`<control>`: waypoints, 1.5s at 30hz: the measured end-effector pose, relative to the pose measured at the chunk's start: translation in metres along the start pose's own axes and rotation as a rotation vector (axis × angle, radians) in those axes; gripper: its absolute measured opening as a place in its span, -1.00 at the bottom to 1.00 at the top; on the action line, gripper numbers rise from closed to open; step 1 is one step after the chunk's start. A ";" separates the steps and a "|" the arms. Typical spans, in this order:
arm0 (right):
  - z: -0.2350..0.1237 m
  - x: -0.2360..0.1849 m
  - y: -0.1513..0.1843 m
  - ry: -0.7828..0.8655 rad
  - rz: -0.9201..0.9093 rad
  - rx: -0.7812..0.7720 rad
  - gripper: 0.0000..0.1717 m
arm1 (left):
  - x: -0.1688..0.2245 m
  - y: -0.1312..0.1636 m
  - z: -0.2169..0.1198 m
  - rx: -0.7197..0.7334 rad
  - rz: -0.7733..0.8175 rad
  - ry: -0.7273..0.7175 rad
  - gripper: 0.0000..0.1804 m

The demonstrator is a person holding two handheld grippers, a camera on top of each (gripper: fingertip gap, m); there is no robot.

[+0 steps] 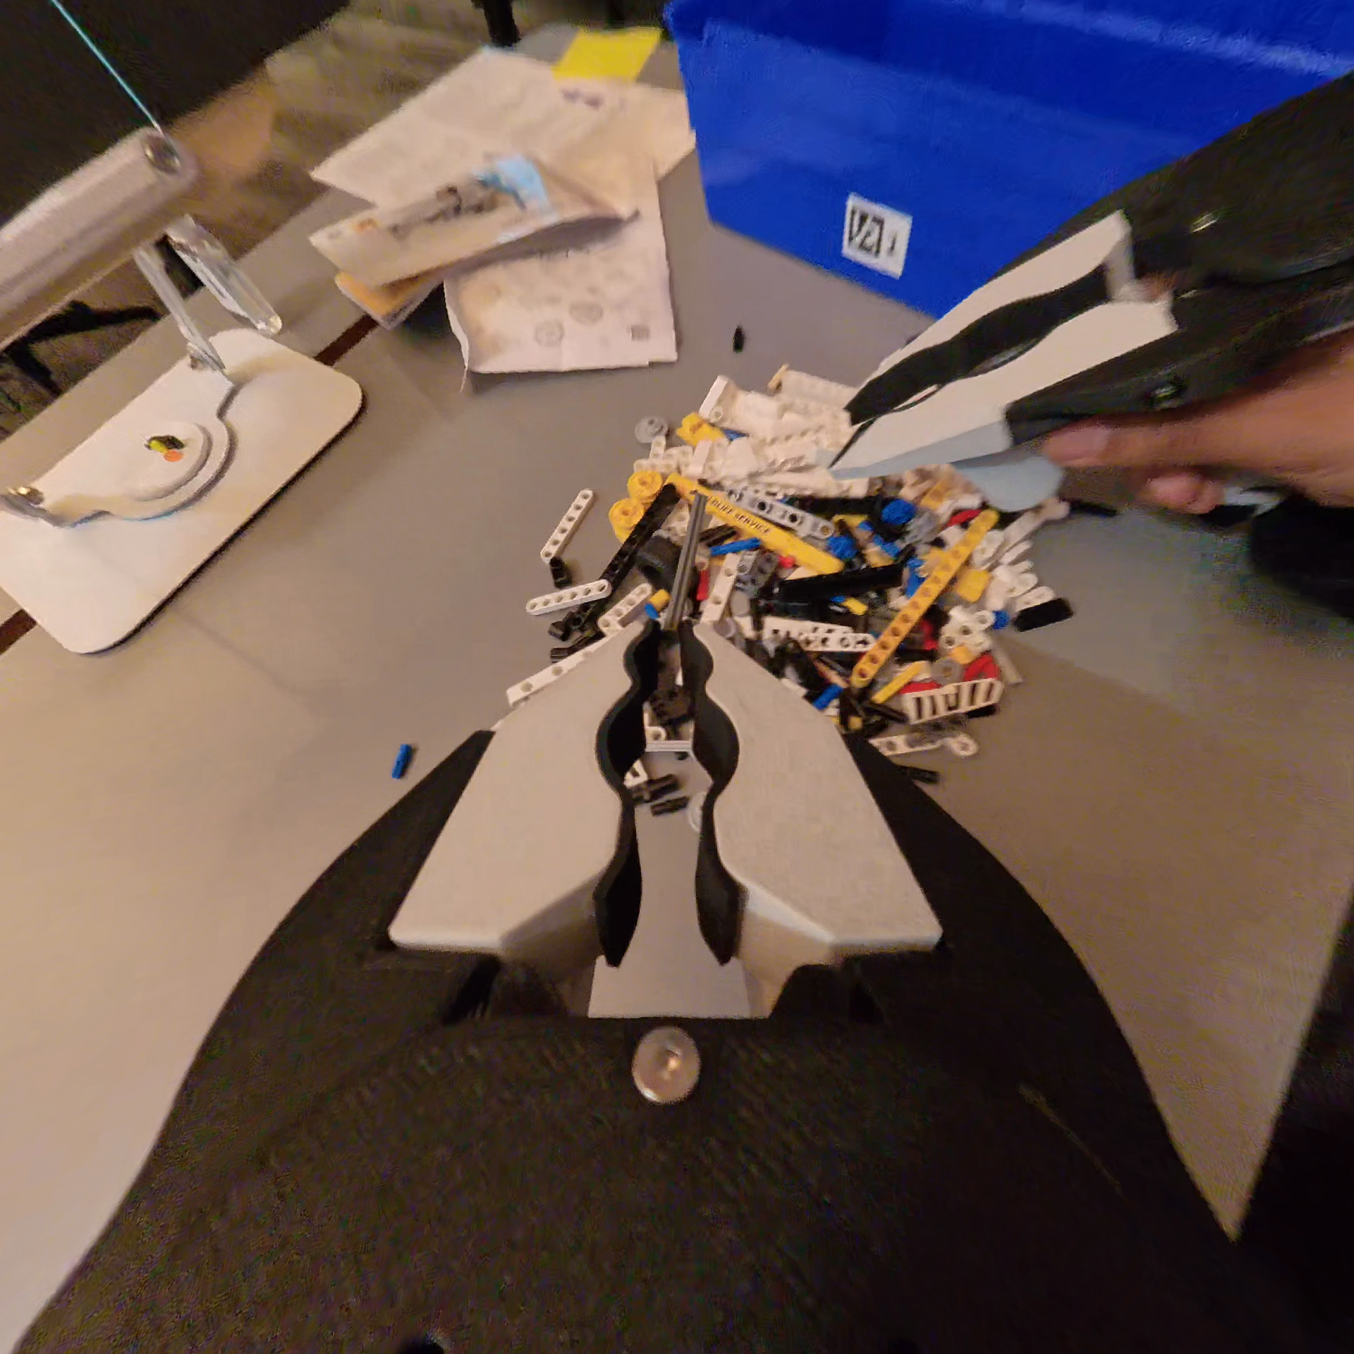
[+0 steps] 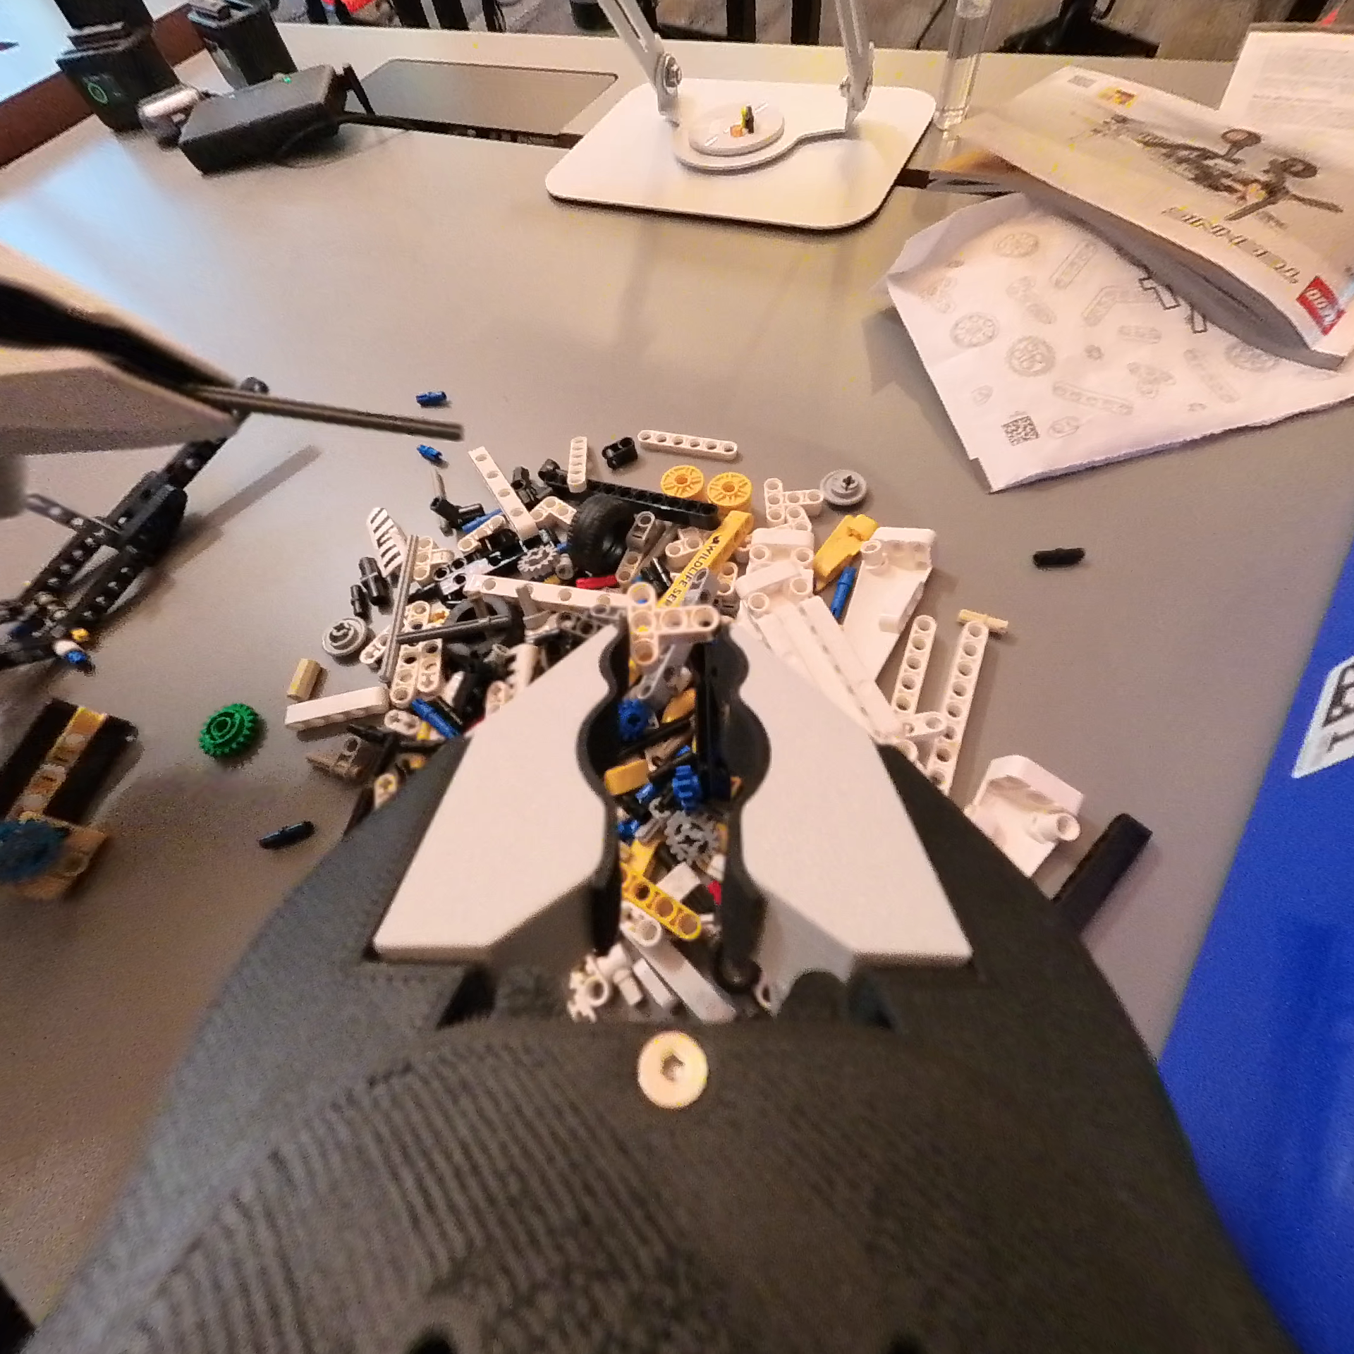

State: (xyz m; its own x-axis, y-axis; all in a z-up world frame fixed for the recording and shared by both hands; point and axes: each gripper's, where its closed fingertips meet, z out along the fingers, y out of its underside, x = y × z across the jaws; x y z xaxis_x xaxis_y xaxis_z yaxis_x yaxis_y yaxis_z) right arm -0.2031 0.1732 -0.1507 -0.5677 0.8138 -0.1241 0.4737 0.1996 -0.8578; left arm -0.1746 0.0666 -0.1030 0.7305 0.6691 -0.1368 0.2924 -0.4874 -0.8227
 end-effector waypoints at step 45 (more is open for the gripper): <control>-0.022 -0.230 0.055 -0.872 -0.132 -0.150 -0.80 | 0.093 0.116 -0.076 0.044 -0.160 0.170 -0.40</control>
State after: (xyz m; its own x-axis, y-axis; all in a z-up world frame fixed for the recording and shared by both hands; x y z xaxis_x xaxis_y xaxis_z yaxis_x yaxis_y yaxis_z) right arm -0.0319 0.0086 -0.1581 -0.9047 0.0868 -0.4170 0.4169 0.3815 -0.8250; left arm -0.0261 0.0297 -0.1697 0.7716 0.6299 0.0889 0.3880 -0.3553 -0.8504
